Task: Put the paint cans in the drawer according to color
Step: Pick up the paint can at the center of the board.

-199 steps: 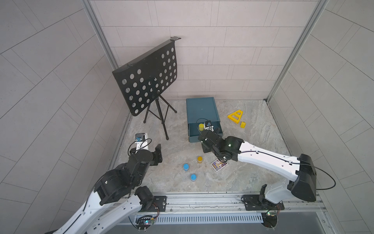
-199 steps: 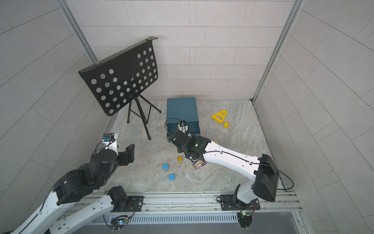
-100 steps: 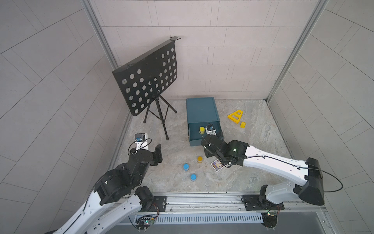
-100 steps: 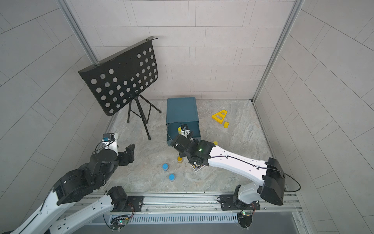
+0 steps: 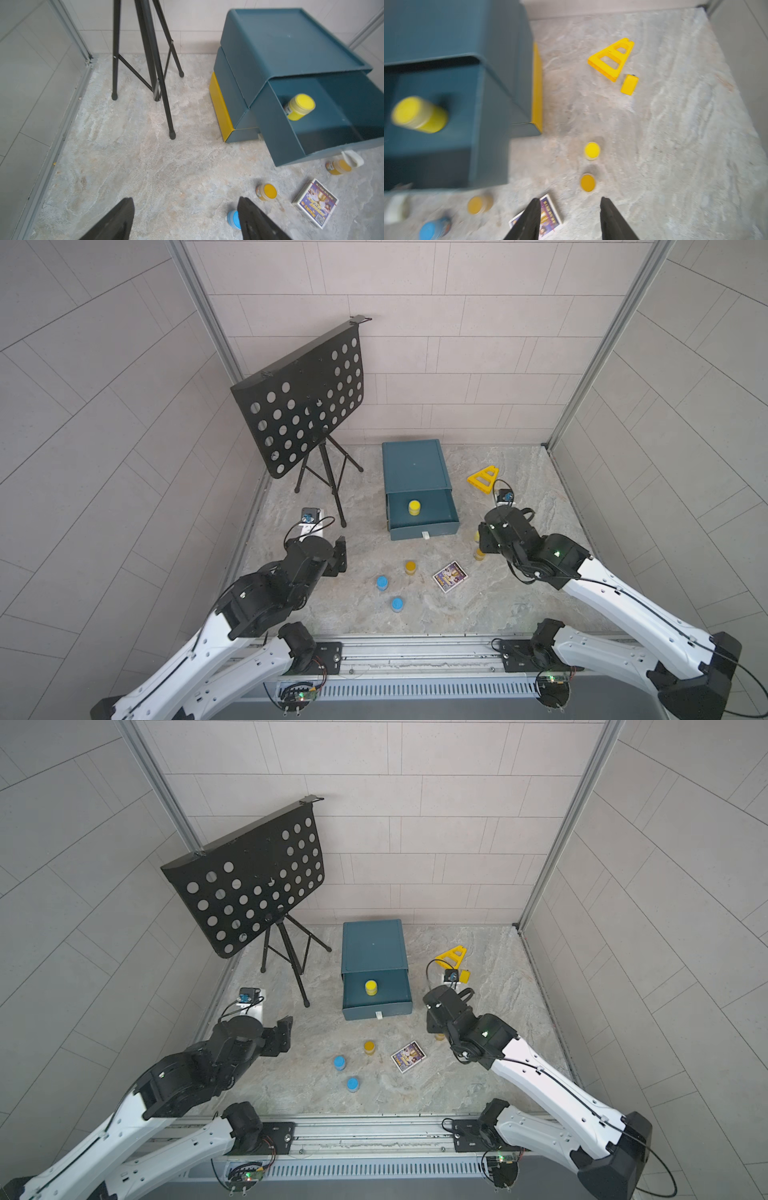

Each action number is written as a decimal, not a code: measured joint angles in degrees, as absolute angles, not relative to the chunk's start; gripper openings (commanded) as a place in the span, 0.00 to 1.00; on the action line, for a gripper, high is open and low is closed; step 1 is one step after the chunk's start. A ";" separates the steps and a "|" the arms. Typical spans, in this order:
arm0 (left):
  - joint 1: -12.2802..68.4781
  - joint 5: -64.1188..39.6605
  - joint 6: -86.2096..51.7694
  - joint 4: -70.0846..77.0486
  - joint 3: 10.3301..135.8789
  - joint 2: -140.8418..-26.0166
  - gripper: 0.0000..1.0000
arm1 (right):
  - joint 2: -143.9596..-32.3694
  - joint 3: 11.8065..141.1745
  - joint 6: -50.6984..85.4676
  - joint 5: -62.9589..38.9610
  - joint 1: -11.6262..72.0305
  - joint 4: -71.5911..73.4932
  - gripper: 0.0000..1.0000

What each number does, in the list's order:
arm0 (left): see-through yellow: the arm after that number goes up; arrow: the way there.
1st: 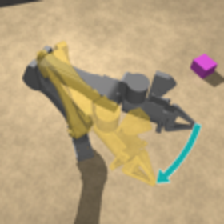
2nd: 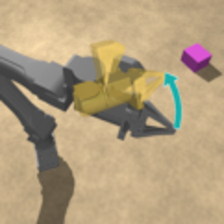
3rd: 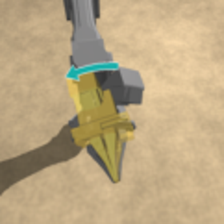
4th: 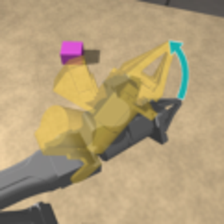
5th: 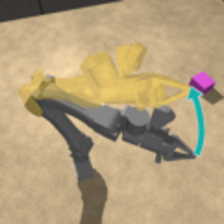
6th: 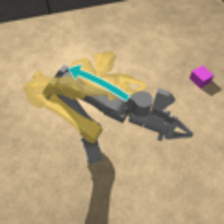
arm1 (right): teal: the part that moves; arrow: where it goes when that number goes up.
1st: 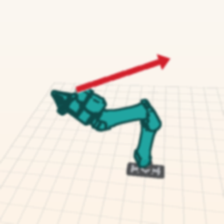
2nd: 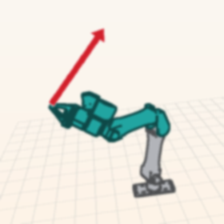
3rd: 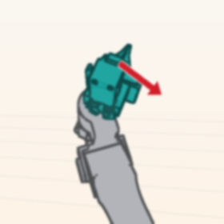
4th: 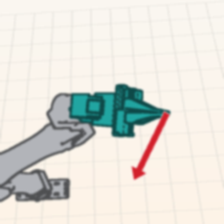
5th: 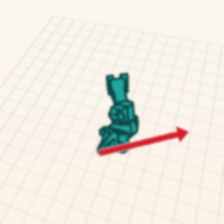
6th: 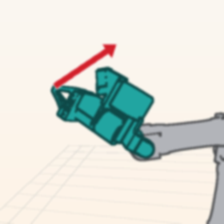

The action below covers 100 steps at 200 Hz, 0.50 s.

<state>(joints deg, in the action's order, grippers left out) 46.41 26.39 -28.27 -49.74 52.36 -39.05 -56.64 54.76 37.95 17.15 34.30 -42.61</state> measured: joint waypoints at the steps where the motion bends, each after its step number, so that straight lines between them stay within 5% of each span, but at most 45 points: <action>1: 46.39 26.28 -28.21 -49.69 52.36 -39.16 0.86 | -56.71 54.70 37.87 16.93 33.93 -42.57 0.51; 37: 46.41 20.34 -26.22 -47.48 54.04 -46.19 0.86 | -65.78 54.06 33.93 7.53 19.75 -38.98 0.50; 100: 46.39 16.97 -25.02 -42.46 55.61 -51.27 0.87 | -84.51 56.07 31.22 0.73 17.98 -32.16 0.55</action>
